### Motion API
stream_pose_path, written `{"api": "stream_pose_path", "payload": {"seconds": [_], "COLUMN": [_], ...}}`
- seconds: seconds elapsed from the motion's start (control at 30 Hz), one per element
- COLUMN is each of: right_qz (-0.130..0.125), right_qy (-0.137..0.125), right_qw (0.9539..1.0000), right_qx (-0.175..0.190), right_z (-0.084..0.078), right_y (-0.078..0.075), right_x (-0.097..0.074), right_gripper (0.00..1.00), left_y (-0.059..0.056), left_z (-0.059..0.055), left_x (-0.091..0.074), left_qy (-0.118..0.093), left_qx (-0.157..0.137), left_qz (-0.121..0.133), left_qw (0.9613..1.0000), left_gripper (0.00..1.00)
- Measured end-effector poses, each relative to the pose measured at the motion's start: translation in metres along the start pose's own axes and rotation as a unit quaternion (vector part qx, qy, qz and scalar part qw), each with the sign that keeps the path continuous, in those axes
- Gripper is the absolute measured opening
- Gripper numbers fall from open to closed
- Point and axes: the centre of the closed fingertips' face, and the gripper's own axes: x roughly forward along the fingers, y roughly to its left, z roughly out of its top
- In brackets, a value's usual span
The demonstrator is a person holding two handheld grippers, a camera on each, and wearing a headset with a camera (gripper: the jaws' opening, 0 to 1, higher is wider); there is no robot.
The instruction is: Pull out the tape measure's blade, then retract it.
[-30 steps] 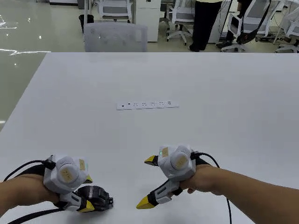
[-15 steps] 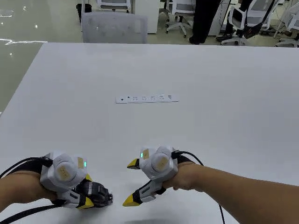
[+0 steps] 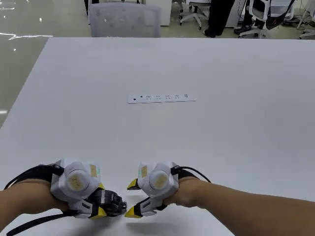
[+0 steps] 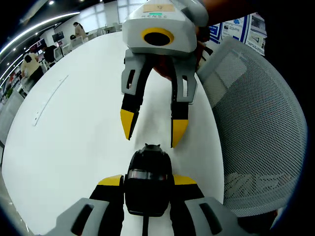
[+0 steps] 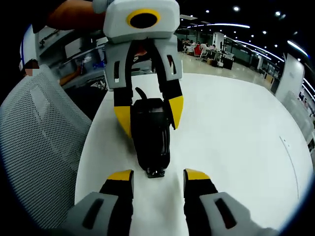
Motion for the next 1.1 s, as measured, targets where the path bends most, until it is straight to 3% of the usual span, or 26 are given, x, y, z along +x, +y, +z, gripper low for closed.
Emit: {"api": "stream_pose_path", "payload": {"seconds": [0.2, 0.37, 0.43, 0.53, 0.87, 1.1], "right_qz": [-0.004, 0.003, 0.009, 0.015, 0.016, 0.021], "right_qy": [0.017, 0.023, 0.037, 0.032, 0.03, 0.039], "right_qw": [0.9998, 0.9996, 0.9982, 0.999, 0.9991, 0.999], "right_qx": [-0.013, -0.018, -0.046, -0.029, -0.025, -0.011], "right_z": [-0.006, -0.007, -0.009, -0.012, -0.012, -0.023], "right_y": [0.001, 0.005, 0.006, 0.004, 0.005, 0.003], "right_x": [0.011, 0.018, 0.018, 0.016, 0.016, 0.005], "right_gripper": [0.21, 0.19, 0.18, 0.14, 0.12, 0.12], "left_y": [0.0, 0.0, 0.0, 0.0, -0.002, -0.002], "left_z": [0.0, 0.0, 0.0, -0.002, -0.007, -0.008], "left_x": [0.0, 0.0, 0.0, 0.001, 0.003, 0.003], "left_qy": [-0.005, -0.004, -0.003, -0.008, 0.005, 0.008], "left_qx": [-0.005, -0.003, -0.003, -0.003, -0.003, -0.004], "left_qz": [0.0, 0.004, 0.003, -0.003, -0.006, -0.005], "left_qw": [1.0, 1.0, 1.0, 1.0, 1.0, 1.0], "left_gripper": [0.33, 0.33, 0.33, 0.34, 0.33, 0.33]}}
